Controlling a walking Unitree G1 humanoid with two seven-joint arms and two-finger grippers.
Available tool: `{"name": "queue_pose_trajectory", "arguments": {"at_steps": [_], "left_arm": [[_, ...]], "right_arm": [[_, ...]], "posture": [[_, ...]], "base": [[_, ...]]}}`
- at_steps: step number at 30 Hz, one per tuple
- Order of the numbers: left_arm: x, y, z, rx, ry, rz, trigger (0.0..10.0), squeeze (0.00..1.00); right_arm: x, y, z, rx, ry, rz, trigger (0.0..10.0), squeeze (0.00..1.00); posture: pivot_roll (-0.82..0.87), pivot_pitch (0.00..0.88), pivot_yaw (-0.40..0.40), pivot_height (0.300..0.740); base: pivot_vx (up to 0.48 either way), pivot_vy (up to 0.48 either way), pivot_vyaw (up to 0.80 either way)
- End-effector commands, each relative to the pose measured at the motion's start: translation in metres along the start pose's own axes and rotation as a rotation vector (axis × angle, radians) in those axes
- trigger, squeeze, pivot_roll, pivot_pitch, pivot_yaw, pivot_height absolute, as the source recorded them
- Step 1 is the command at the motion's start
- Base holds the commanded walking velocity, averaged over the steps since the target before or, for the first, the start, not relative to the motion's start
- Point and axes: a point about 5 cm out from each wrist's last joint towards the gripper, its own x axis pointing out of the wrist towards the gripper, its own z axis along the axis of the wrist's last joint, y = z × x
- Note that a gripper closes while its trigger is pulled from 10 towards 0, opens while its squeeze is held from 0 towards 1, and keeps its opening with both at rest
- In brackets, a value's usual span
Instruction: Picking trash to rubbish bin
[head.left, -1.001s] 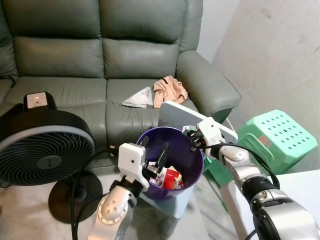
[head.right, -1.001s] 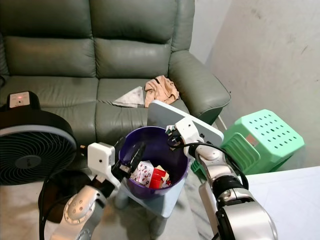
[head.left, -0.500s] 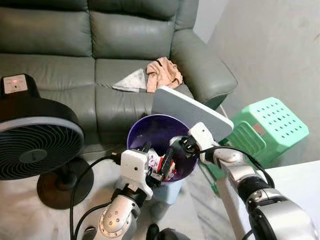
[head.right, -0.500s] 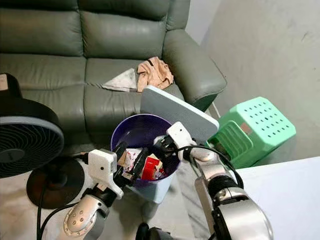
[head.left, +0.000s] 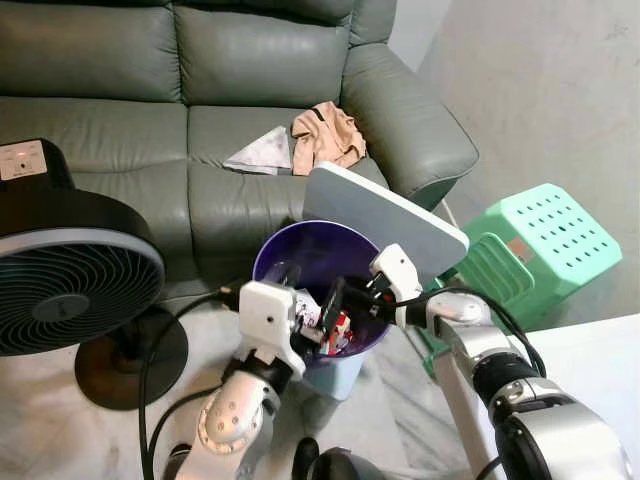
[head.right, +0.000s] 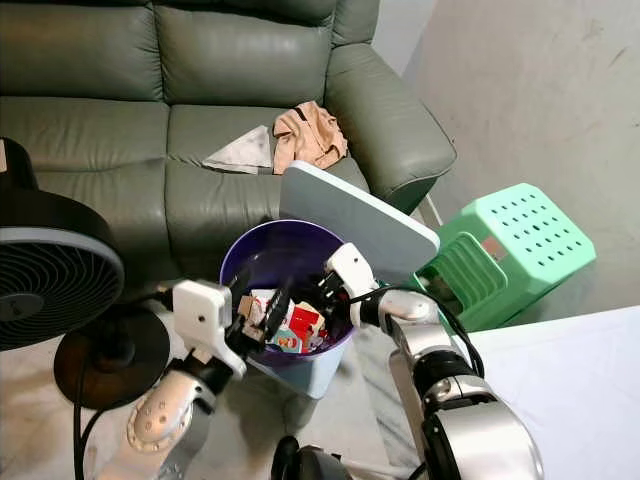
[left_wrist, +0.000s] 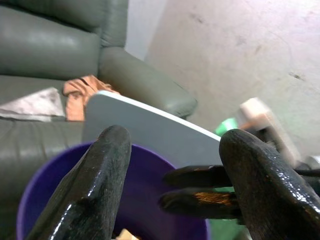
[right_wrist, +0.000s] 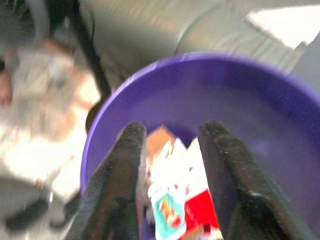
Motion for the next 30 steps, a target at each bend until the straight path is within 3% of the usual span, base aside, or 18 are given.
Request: {"name": "queue_pose_trajectory", "arguments": {"at_steps": [1,5,6,8,10,13,15,17,21,24,28,30], "left_arm": [[0.001,-0.004,-0.002,-0.033,0.001,0.007,10.0,0.00],[0.008,0.011,0.002,-0.002,-0.015,0.035,10.0,0.00],[0.011,0.019,0.004,-0.006,-0.023,0.066,10.0,0.00],[0.021,0.048,0.013,0.040,-0.049,0.166,10.0,0.00],[0.022,0.050,0.013,0.045,-0.051,0.173,10.0,0.00],[0.029,0.067,0.013,0.130,-0.037,0.228,10.0,0.00],[0.037,0.075,0.026,0.091,-0.076,0.244,10.0,0.00],[0.052,0.088,0.033,0.061,-0.081,0.293,10.0,0.00],[0.057,0.093,0.031,0.086,-0.061,0.305,10.0,0.00],[0.070,0.094,0.035,0.115,-0.076,0.238,10.0,0.00],[0.078,0.100,0.033,0.122,-0.035,0.252,10.0,0.00],[0.082,0.103,0.038,0.152,-0.067,0.241,10.0,0.00]], "right_arm": [[-0.007,-0.004,0.000,0.016,-0.029,-0.017,10.0,1.00],[-0.013,-0.014,0.016,0.104,-0.198,-0.074,10.0,1.00],[-0.015,-0.017,0.020,0.101,-0.239,-0.107,10.0,1.00],[-0.029,-0.033,0.031,0.145,-0.370,-0.294,10.0,1.00],[-0.031,-0.034,0.032,0.152,-0.380,-0.308,10.0,1.00],[-0.038,-0.043,0.030,0.131,-0.368,-0.492,10.0,1.00],[-0.049,-0.049,0.034,0.146,-0.442,-0.564,10.0,1.00],[-0.071,-0.057,0.035,0.148,-0.518,-0.710,10.0,1.00],[-0.078,-0.056,0.031,0.118,-0.509,-0.758,10.0,1.00],[-0.093,-0.051,0.014,0.086,-0.459,-0.888,10.0,1.00],[-0.102,-0.042,0.008,0.070,-0.496,-0.870,10.0,1.00],[-0.106,-0.035,0.005,0.096,-0.533,-0.916,10.0,1.00]], "posture": [[0.15,0.248,-0.237,0.740],[0.15,0.232,-0.225,0.740],[0.15,0.214,-0.210,0.740],[0.16,0.196,-0.193,0.740],[0.16,0.196,-0.193,0.740],[0.16,0.140,-0.151,0.740],[0.16,0.140,-0.151,0.740],[0.16,0.110,-0.125,0.740],[0.14,0.085,-0.094,0.740],[0.12,0.066,-0.064,0.740],[0.11,0.055,-0.044,0.740],[0.09,0.044,-0.024,0.740]], "base": [[0.000,0.000,0.00],[0.000,0.000,0.00],[0.000,0.000,0.00],[0.000,0.000,0.00],[0.000,0.000,0.00],[0.000,0.000,0.00],[0.000,0.000,0.00],[0.000,0.000,0.00],[0.000,0.000,0.00],[0.000,0.000,0.00],[0.000,0.000,0.00],[0.000,0.000,0.00]]}}
